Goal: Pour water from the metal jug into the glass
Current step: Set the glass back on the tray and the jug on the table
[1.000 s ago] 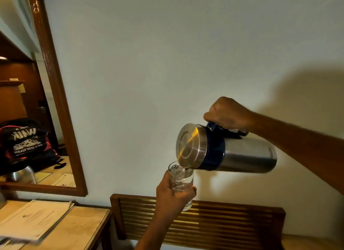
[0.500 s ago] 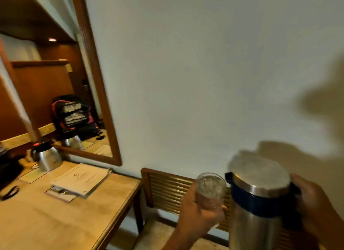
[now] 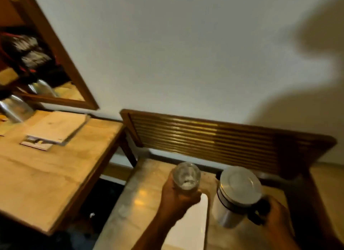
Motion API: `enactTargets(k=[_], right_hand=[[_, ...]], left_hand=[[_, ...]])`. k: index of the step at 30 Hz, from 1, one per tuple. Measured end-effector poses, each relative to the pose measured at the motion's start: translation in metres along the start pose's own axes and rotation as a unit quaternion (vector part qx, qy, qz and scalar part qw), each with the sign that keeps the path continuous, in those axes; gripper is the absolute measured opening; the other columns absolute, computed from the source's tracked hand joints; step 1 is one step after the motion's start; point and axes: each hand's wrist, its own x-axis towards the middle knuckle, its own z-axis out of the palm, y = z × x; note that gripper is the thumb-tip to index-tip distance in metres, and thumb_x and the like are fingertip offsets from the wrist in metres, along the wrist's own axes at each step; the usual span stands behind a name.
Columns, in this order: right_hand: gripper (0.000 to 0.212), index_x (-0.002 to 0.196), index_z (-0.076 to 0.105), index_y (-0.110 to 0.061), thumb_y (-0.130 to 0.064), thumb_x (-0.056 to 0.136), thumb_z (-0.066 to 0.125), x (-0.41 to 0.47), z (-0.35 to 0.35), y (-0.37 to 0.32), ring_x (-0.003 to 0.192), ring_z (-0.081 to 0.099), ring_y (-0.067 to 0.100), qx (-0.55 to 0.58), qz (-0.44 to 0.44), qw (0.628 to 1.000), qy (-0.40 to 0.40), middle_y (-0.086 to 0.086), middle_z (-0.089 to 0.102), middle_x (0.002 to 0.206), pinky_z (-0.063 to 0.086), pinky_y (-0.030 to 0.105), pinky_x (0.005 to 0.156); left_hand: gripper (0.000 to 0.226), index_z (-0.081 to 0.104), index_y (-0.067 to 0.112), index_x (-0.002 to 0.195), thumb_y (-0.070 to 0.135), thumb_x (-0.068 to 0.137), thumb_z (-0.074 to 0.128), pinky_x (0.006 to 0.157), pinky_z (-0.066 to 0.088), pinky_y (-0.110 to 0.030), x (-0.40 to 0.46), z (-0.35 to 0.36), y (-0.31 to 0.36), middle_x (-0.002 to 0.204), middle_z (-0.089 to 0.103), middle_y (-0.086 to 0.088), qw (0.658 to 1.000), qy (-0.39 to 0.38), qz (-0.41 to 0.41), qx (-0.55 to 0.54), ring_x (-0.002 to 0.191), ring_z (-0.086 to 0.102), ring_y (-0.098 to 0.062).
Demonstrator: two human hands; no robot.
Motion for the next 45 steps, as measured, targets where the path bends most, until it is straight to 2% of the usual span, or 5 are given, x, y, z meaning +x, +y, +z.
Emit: enactTargets(k=[8,15,24,38,45], right_hand=[[0.015,0.073,0.052,-0.005,-0.010,0.085,0.046,0.043,-0.030,0.068,0.058,0.042,0.030,-0.022,-0.034,0.999,-0.016,0.013,0.045,0.063,0.038,0.032,0.050],[0.035,0.049,0.032,-0.016,-0.004,0.081,0.042,0.063,-0.046,0.107,0.037,0.028,0.010,-0.012,-0.062,0.998,-0.007,-0.008,0.030,0.038,0.023,0.023,0.039],[0.035,0.043,0.031,-0.021,-0.013,0.074,0.045,0.086,-0.049,0.126,0.047,0.020,0.017,0.009,-0.084,0.996,-0.024,-0.004,0.025,0.041,0.011,0.040,0.051],[0.029,0.054,0.036,0.009,-0.003,0.080,0.042,0.094,-0.051,0.134,0.035,0.039,0.014,-0.056,-0.159,0.984,-0.059,-0.005,0.035,0.038,0.034,0.022,0.033],[0.026,0.046,0.047,-0.005,-0.015,0.070,0.051,0.088,-0.059,0.109,0.049,0.043,0.018,-0.201,-0.167,0.963,-0.061,0.008,0.041,0.047,0.038,0.032,0.047]], left_hand=[[0.076,0.058,0.009,0.121,0.002,0.053,0.091,0.087,0.058,-0.044,0.040,0.033,-0.148,0.111,0.071,-0.014,0.999,0.020,-0.029,0.023,0.101,0.069,-0.024],[0.071,0.061,0.039,0.103,-0.006,0.059,0.093,0.073,0.056,-0.010,0.058,0.047,-0.252,0.106,0.068,0.014,0.995,0.035,-0.054,0.071,0.098,0.066,0.004],[0.074,0.060,0.032,0.115,0.008,0.056,0.097,0.086,0.054,-0.033,0.069,0.070,-0.333,0.108,0.069,0.011,0.989,0.052,-0.092,0.103,0.102,0.065,-0.014],[0.077,0.056,0.050,0.111,0.017,0.056,0.099,0.096,0.051,-0.038,0.072,0.081,-0.363,0.112,0.066,0.018,0.988,0.047,-0.074,0.125,0.108,0.062,-0.013],[0.121,0.038,0.020,0.147,0.050,0.047,0.098,0.115,0.036,-0.040,0.060,0.068,-0.302,0.152,0.046,-0.002,0.975,-0.005,-0.102,0.195,0.138,0.043,-0.019]])
